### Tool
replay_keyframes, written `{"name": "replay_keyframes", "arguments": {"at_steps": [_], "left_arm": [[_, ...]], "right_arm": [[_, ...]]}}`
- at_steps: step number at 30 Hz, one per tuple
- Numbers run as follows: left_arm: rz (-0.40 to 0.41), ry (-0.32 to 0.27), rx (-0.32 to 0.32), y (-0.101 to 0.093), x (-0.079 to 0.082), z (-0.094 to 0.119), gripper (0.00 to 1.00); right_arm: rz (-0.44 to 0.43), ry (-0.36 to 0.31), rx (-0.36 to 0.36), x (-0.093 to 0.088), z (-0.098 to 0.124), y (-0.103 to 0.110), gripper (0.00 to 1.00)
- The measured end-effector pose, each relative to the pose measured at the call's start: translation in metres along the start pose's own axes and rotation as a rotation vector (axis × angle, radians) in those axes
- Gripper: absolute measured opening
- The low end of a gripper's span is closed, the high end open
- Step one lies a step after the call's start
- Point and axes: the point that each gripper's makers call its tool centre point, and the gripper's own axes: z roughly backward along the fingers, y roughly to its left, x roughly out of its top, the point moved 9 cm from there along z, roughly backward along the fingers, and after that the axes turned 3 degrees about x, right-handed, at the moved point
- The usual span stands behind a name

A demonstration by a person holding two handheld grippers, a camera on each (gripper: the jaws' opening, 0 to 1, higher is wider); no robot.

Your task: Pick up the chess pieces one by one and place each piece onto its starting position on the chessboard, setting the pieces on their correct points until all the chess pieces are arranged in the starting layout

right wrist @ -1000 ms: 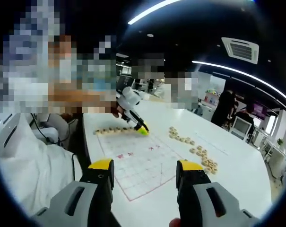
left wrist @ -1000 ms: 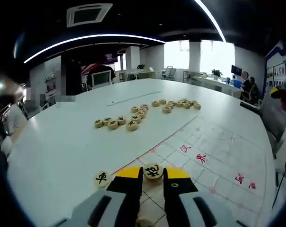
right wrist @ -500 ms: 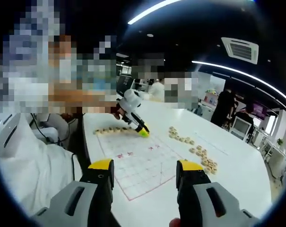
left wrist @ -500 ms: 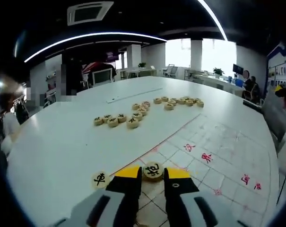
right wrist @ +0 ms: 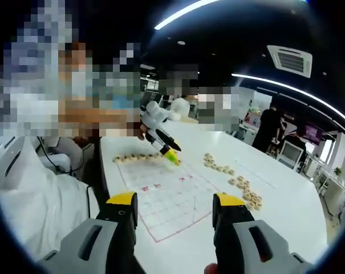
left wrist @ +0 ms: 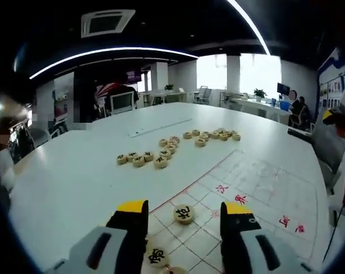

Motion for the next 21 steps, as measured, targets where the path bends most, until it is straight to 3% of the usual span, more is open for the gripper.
{"name": "replay_keyframes", "arguments": {"at_steps": [10,18,21], "left_arm": [[0.000,-0.016,0.054,0.015,0.010,-0.005,0.51],[0.064,-0.031,0.209,0.060,0.015,-0.032,0.43],[0.076,-0.006,0.249,0.077,0.011,-0.046,0.40]], "right_arm": [[-0.003,-0.001,-0.003,-0.001,0.000,-0.001,0.53],[-0.006,0.001,-0.004,-0.002,-0.001,-0.003,0.53],[-0.009,0.001,-0.004,-0.003,-0.001,-0.003,0.53]]}}
